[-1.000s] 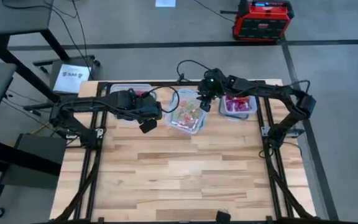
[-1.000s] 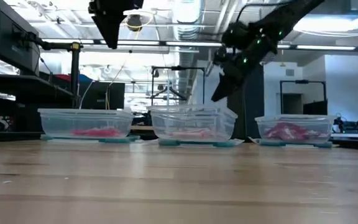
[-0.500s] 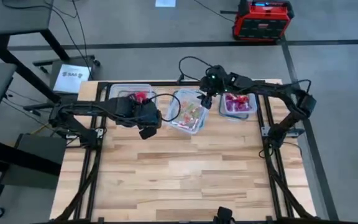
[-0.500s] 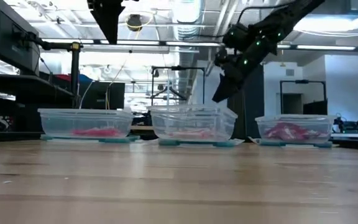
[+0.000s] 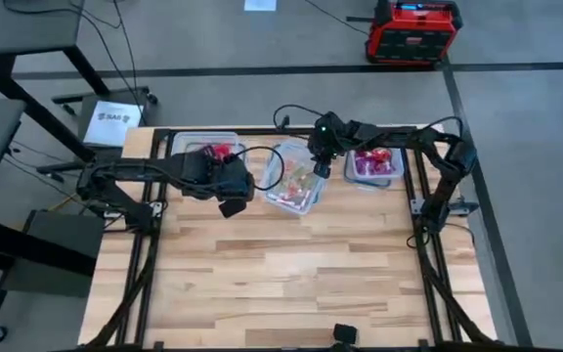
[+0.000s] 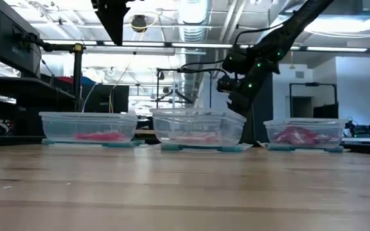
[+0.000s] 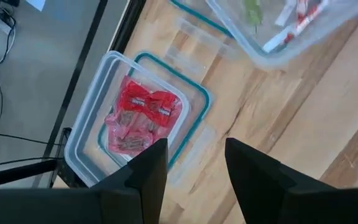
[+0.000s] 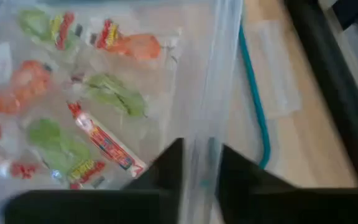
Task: Sort candy
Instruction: Move the top center transparent bin closer to the center, then close the center transparent bin
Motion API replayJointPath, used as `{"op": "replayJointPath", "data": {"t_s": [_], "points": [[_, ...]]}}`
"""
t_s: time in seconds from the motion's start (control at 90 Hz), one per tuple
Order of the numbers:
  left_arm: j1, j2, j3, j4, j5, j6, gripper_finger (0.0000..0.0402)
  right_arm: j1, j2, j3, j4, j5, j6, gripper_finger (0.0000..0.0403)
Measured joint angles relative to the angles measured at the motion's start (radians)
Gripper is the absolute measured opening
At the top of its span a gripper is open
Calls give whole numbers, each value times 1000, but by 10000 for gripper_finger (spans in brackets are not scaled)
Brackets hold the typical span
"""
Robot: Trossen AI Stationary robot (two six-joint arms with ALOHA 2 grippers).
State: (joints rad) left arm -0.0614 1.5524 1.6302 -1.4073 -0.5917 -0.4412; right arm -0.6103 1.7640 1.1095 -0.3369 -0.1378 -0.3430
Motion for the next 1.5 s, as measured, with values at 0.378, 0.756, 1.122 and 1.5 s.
{"op": "replayJointPath", "data": {"t_s": [0.378,0.756,1.122,1.5], "points": [[0,0,0,18,1,13,148,99,-278,37,-382,20,240,4],[0,0,0,47,2,43,148,471,-482,-180,-413,-16,489,2],[0,0,0,188,64,108,148,647,-352,-334,-92,-22,535,73],[33,51,-30,335,201,326,148,667,-465,-196,-358,59,448,185]]}}
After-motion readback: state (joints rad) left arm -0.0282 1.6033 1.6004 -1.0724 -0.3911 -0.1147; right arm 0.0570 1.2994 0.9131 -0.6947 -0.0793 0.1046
